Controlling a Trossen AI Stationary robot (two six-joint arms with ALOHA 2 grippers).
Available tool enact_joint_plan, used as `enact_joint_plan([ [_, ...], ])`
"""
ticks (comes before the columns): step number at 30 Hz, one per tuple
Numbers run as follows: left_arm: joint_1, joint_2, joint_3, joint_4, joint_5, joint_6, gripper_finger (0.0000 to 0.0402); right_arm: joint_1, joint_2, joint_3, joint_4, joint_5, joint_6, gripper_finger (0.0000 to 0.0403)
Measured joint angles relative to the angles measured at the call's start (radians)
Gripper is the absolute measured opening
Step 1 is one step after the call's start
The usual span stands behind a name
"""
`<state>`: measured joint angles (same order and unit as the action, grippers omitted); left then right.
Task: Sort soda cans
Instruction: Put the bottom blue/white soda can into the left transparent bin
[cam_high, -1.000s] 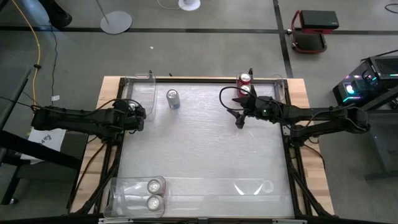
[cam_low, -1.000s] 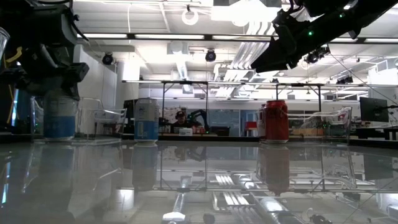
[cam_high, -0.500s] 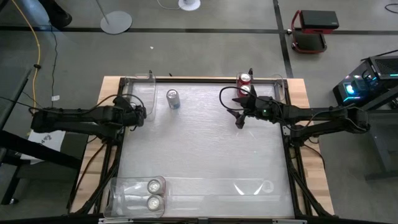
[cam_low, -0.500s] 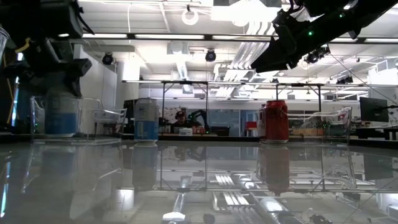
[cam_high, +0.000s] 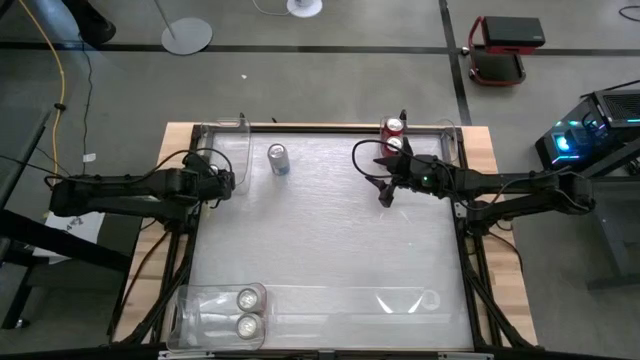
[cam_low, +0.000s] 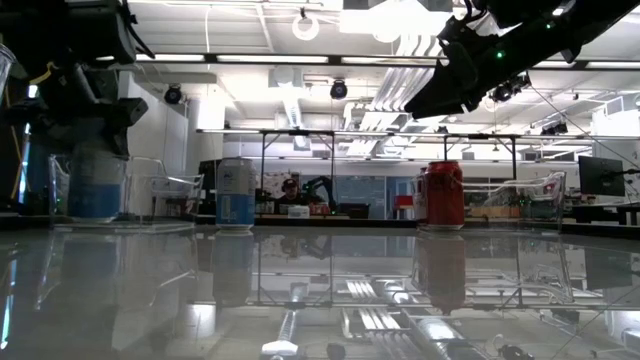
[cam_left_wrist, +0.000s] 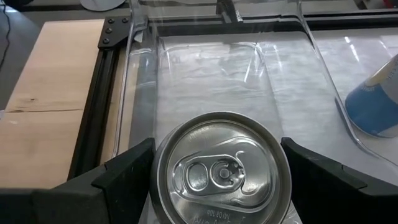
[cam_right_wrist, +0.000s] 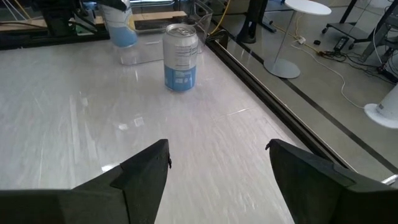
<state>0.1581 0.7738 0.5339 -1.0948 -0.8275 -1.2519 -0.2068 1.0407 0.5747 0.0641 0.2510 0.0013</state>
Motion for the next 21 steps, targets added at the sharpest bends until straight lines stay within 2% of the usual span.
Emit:
enact_joint_plan([
  [9, 0.000, 0.000, 0.000, 0.013, 0.024, 0.007, 0.0315, 0.000, 0.000, 0.000, 0.000, 0.000, 0.000, 0.0271],
  [18, 0.000, 0.000, 0.004, 0.024, 0.020, 0.026, 0.0343, 0.000, 0.000, 0.000, -0.001, 0.000, -0.001, 0.0271],
  [21, 0.000, 0.000, 0.038, -0.004, 0.030, 0.039, 0.0346, 0.000, 0.000, 0.000, -0.001, 0.000, 0.000, 0.0271],
])
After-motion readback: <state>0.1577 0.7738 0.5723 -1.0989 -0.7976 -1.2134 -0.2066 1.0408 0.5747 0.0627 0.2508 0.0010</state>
